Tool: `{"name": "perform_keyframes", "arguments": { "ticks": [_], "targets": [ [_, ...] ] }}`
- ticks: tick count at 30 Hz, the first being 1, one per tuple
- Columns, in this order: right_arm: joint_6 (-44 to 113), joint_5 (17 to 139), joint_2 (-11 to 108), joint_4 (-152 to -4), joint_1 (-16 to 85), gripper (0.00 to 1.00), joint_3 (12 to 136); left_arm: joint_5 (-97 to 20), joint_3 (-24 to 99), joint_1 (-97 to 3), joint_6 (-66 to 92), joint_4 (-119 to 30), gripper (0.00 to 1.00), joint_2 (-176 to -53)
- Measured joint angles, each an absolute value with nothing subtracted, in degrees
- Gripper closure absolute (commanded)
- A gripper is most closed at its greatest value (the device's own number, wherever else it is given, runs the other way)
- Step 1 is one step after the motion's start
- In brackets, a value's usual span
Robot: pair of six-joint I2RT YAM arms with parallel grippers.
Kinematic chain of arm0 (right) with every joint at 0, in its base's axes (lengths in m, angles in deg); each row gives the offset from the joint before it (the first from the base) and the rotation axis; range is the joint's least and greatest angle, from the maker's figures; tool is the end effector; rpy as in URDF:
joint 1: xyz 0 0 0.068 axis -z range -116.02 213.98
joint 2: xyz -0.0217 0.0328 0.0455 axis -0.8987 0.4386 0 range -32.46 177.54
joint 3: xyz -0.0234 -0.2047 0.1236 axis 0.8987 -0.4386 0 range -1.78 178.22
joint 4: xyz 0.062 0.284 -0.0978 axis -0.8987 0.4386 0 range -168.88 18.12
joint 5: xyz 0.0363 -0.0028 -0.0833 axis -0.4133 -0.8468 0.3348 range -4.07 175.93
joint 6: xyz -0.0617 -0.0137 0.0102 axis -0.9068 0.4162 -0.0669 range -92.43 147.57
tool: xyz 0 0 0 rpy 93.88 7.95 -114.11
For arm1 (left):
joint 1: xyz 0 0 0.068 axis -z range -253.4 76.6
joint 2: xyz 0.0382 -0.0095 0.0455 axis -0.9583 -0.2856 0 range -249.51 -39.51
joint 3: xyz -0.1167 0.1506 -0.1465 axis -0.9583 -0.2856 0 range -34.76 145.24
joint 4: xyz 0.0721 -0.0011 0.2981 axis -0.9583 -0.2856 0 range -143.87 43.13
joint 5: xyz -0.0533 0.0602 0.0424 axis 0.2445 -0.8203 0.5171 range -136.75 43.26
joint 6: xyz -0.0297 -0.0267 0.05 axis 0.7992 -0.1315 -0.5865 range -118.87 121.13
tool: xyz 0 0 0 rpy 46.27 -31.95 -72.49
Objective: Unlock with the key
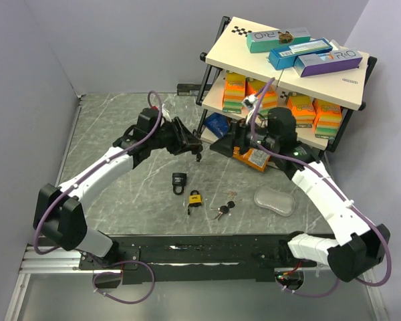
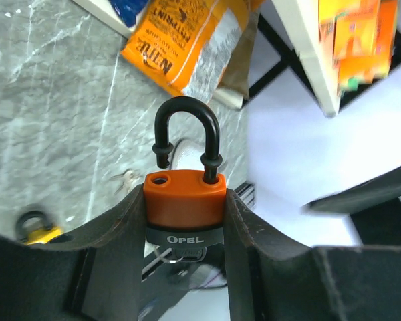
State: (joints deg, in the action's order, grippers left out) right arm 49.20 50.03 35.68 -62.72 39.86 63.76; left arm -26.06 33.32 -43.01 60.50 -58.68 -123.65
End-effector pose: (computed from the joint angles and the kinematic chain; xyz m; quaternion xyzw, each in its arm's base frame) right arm 0.2962 0.1646 0.3371 -0.1963 0.7693 0.4462 0.4131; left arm 0.3369 -0.2179 0.2629 -0.1211 0.8391 -0.4672 0.2511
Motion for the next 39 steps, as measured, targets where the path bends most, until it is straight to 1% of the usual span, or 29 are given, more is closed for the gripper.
{"name": "perform_keyframes", "arguments": {
  "ticks": [3,6,10,18,23,28,31,32,35,39],
  "targets": [
    [48.0,48.0,34.6,-62.0,41.4,0.16,65.8,-22.2,31.2,-44.0,56.1,-58.5,0.99,-121.4],
    [46.9,45.1,36.0,-61.3,42.0,0.16,69.4,-16.7,29.9,-44.1,51.2,-58.6,0.99,-118.8],
    [47.3,38.7,38.1,-63.6,41.8,0.16,71.6,-8.0,29.8,-44.0,46.6,-57.2,0.99,-115.2],
    [51.4,29.3,43.3,-69.4,38.7,0.16,72.5,7.5,26.6,-44.0,46.9,-49.3,0.99,-110.9],
    [53.8,26.0,43.6,-73.6,37.4,0.18,72.5,11.1,25.2,-44.0,47.6,-49.3,0.99,-110.3],
    [54.4,23.7,43.6,-74.1,35.0,0.2,72.5,12.6,24.6,-44.0,49.0,-47.5,0.99,-109.1],
    [54.3,23.1,43.7,-74.1,33.8,0.25,72.5,13.1,24.6,-44.0,49.0,-47.0,0.99,-109.0],
    [54.3,23.1,43.7,-74.1,33.5,0.32,72.5,13.5,24.6,-44.0,49.0,-47.0,0.99,-109.0],
    [54.4,23.1,43.7,-74.1,33.4,0.44,72.5,13.9,24.6,-43.8,49.2,-46.5,0.99,-109.0],
    [54.1,23.4,43.7,-74.1,33.5,0.51,72.5,14.7,24.6,-43.6,50.8,-44.1,0.99,-109.0]
  ]
}}
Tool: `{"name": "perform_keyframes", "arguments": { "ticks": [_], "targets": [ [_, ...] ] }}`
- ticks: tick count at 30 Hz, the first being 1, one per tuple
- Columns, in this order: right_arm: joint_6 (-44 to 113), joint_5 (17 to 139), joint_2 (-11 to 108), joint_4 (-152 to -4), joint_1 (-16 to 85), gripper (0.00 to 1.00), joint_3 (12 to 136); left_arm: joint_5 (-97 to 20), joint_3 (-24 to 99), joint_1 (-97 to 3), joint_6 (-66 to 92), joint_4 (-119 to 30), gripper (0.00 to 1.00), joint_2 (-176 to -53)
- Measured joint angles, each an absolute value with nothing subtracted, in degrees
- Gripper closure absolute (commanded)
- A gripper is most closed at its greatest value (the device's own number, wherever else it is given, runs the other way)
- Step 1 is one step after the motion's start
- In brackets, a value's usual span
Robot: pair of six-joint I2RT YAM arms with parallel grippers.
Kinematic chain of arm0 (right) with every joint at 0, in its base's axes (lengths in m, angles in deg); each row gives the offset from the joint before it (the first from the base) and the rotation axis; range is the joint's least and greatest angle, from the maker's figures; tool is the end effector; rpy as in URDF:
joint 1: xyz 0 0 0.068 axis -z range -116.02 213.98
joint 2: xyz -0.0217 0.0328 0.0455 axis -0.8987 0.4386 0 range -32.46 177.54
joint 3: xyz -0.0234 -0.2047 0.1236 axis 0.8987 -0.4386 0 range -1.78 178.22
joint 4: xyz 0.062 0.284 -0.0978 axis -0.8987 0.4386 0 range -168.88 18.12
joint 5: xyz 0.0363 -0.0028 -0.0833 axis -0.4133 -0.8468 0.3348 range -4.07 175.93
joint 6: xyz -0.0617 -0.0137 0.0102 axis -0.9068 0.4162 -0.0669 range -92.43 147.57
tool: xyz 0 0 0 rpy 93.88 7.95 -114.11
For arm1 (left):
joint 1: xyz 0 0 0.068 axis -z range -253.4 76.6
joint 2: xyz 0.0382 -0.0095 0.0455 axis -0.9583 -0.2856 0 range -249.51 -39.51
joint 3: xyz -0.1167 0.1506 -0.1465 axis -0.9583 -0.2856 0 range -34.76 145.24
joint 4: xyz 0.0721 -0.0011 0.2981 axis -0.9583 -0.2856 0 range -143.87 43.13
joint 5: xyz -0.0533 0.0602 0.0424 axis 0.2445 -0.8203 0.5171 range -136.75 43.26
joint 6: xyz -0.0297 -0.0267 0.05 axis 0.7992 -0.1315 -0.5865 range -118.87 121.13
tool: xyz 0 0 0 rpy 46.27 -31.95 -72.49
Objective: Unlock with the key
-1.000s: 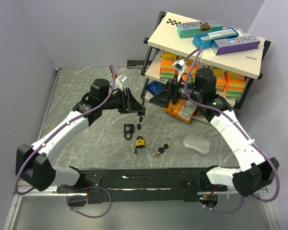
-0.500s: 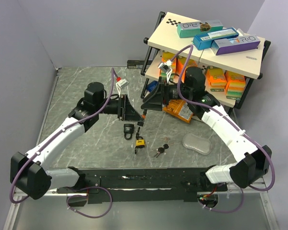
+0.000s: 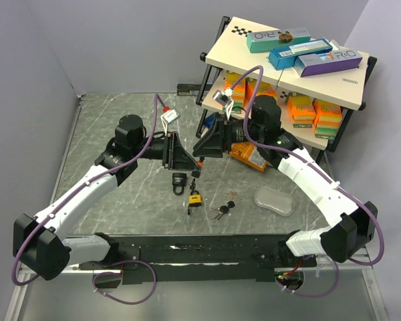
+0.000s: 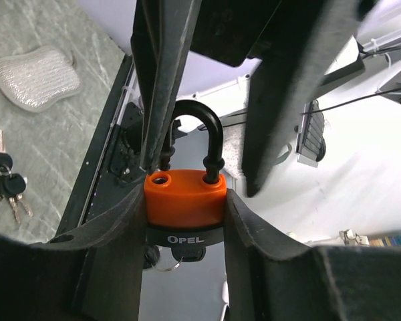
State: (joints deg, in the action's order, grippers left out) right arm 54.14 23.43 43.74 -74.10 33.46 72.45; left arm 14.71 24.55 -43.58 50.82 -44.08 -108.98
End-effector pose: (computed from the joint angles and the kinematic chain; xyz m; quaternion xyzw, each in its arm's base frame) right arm 0.2843 0.2188 0.3756 -0.3665 0.6268 0.6120 0.3135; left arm 0.2689 -0.2044 0.3240 0.2209 0.6942 -0.6580 0.1907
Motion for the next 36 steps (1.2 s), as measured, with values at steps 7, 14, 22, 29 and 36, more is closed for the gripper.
{"name": "perform_keyframes", "arguments": {
  "ticks": [7,14,22,29,36],
  "targets": [
    [54.2,23.0,43.8,-73.7,33.5,0.6,72.5,14.1,24.5,-43.6,53.0,-39.8,0.99,-109.1],
    [52.7,24.2,43.8,-70.9,33.5,0.84,72.5,11.5,24.9,-43.6,50.0,-43.8,0.99,-109.7],
    [52.8,31.5,46.4,-61.6,33.9,1.0,75.5,1.5,28.8,-42.5,38.2,-55.2,0.99,-110.8],
    [50.2,45.5,48.7,-52.4,34.8,1.0,79.0,-20.9,37.9,-35.2,32.7,-67.4,0.99,-116.6],
    [49.4,53.5,50.1,-48.7,34.4,1.0,79.2,-38.2,39.9,-29.3,33.4,-70.8,0.99,-118.9]
  ]
}}
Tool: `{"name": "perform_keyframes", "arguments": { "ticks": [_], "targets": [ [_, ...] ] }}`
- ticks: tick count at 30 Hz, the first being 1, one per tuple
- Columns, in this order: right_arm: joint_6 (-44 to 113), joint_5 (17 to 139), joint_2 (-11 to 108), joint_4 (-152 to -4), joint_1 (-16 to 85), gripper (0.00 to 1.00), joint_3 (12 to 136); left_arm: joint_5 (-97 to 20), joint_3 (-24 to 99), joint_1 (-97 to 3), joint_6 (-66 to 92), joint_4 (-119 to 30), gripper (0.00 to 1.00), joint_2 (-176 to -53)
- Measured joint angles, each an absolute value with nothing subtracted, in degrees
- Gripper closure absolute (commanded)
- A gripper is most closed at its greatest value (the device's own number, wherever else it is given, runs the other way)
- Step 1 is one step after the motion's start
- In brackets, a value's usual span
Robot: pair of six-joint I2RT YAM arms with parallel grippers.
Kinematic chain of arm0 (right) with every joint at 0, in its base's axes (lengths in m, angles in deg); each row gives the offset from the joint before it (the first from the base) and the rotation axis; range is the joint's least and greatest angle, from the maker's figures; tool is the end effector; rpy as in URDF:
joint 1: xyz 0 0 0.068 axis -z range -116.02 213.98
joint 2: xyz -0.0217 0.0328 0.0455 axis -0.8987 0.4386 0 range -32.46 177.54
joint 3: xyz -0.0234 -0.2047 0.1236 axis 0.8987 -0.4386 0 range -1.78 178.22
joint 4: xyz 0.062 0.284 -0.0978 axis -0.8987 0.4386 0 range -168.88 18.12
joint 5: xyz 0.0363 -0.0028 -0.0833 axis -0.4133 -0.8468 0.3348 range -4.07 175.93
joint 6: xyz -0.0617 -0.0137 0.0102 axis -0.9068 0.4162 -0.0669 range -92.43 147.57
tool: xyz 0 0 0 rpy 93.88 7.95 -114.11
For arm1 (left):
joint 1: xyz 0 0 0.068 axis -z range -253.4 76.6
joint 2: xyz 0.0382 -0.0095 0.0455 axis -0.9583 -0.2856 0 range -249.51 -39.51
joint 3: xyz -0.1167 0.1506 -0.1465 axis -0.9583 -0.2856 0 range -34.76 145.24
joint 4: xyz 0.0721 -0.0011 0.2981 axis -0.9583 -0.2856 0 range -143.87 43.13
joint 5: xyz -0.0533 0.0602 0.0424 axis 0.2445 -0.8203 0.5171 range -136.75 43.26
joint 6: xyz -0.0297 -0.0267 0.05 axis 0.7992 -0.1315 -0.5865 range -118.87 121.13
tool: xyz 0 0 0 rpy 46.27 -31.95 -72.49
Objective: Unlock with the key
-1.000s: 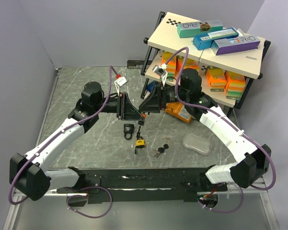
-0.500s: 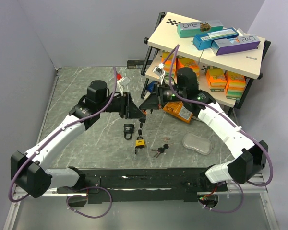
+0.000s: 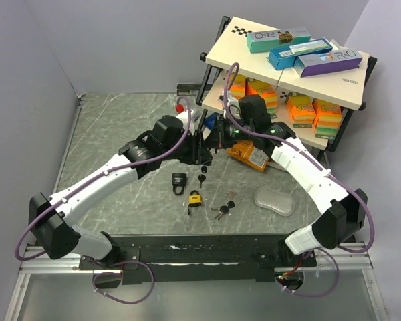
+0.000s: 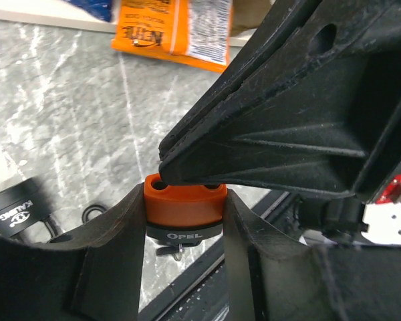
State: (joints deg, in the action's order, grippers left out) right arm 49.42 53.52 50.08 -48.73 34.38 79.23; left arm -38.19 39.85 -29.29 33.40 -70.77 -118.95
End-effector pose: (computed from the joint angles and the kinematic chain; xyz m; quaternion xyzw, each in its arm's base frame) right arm 0.3198 0.2124 0.3331 -0.1924 0.8275 0.4226 0.3157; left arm 0.2694 -0.2716 0.3159 0.1263 0.8496 -0.3646 0.3596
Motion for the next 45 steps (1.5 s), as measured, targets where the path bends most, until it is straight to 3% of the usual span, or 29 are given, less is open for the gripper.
{"name": "perform_keyframes", "arguments": {
  "ticks": [3,5,11,12,16,32,45],
  "targets": [
    [49.2,54.4,50.7,-48.7,34.2,1.0,79.2,-40.2,39.9,-28.9,33.8,-71.2,0.99,-119.6],
    [48.9,54.9,51.1,-48.7,34.1,0.93,79.2,-40.8,40.0,-28.8,33.9,-71.4,0.99,-120.1],
    [49.3,54.0,51.3,-49.7,34.0,0.46,78.6,-42.2,40.1,-28.8,34.6,-72.4,0.99,-120.4],
    [49.1,53.9,51.3,-50.1,34.0,0.34,78.4,-42.5,40.1,-29.0,34.7,-73.2,0.99,-120.5],
    [49.8,53.3,51.3,-52.8,34.6,0.2,76.9,-43.7,38.2,-30.0,34.8,-76.1,0.99,-120.4],
    [51.5,50.5,49.8,-54.0,37.8,0.14,69.8,-41.0,25.2,-45.2,34.7,-83.1,0.99,-114.8],
    [50.7,50.5,49.7,-54.0,38.2,0.14,69.8,-31.3,25.1,-60.1,26.7,-84.8,0.99,-127.6]
  ]
}}
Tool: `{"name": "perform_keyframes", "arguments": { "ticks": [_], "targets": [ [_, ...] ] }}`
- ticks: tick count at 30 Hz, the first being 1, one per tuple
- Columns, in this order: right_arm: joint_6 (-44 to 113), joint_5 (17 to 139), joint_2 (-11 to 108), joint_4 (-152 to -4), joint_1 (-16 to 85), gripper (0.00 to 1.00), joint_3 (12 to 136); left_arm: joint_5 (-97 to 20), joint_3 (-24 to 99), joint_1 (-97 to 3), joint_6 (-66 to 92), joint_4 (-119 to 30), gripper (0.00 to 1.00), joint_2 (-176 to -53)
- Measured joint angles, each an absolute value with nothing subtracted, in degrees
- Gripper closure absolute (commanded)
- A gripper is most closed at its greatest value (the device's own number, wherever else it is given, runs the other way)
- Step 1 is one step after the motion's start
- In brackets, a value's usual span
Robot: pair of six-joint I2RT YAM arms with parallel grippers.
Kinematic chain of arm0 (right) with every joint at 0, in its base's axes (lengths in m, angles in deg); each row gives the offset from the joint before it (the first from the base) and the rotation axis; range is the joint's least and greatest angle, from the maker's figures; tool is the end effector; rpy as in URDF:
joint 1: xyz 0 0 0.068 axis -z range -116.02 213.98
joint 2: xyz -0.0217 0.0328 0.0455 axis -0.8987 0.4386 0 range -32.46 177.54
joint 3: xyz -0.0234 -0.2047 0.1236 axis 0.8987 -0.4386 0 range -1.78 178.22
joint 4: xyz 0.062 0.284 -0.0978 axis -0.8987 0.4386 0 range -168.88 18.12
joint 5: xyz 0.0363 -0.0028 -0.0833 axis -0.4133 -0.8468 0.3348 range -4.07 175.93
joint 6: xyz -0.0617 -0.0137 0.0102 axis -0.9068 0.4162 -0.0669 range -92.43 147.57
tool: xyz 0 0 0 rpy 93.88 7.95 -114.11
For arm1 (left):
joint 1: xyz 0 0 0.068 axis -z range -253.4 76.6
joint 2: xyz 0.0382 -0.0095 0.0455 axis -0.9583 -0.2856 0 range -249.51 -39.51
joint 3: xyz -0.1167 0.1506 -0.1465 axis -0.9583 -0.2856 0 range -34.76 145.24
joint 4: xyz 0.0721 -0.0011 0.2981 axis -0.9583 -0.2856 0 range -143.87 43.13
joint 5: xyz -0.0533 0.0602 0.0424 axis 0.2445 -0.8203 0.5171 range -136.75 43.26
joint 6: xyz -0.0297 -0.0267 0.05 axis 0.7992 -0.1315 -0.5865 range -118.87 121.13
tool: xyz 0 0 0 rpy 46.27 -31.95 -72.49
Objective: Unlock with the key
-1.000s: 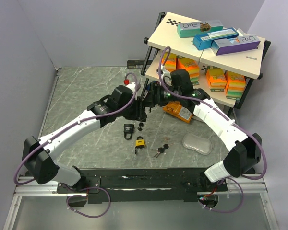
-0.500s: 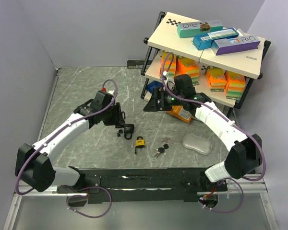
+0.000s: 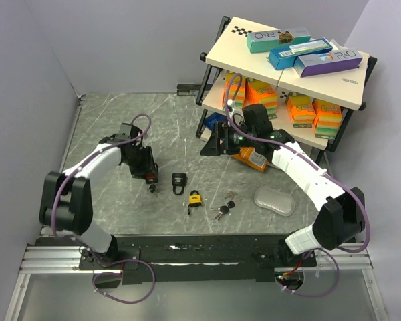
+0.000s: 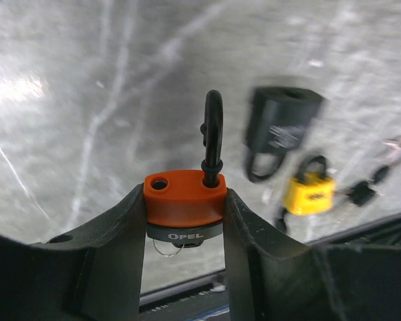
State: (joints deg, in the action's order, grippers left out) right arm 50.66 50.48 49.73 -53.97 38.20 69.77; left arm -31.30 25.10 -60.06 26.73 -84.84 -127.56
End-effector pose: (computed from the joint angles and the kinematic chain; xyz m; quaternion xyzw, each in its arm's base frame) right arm 0.3302 0.1915 0.2800 -0.1592 0.8435 0.4267 0.2847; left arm 0.3353 -0.0931 0.1468 -0.0759 0.9670 -0.1922 0.1491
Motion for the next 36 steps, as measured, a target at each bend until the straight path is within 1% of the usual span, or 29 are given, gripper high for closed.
{"name": "perform_keyframes", "arguments": {
  "ticks": [4,8,22,29,36],
  "targets": [
    [50.4,50.4,49.7,-54.0,38.5,0.14,69.8,-31.4,27.0,-61.8,23.6,-84.8,0.99,-134.9],
    [50.1,50.4,49.5,-53.9,39.1,0.14,69.8,-33.8,28.8,-62.6,21.6,-85.4,0.99,-138.8],
    [47.4,51.6,48.7,-51.9,41.5,0.14,70.0,-50.7,43.6,-63.4,17.9,-88.5,0.99,-151.3],
    [45.0,55.4,48.7,-48.2,42.1,0.14,73.5,-58.0,54.4,-64.7,16.3,-89.4,0.99,-158.9],
    [43.1,58.3,50.5,-44.3,42.3,0.14,80.8,-60.9,68.4,-68.8,13.8,-89.2,0.99,-168.1]
  ]
}}
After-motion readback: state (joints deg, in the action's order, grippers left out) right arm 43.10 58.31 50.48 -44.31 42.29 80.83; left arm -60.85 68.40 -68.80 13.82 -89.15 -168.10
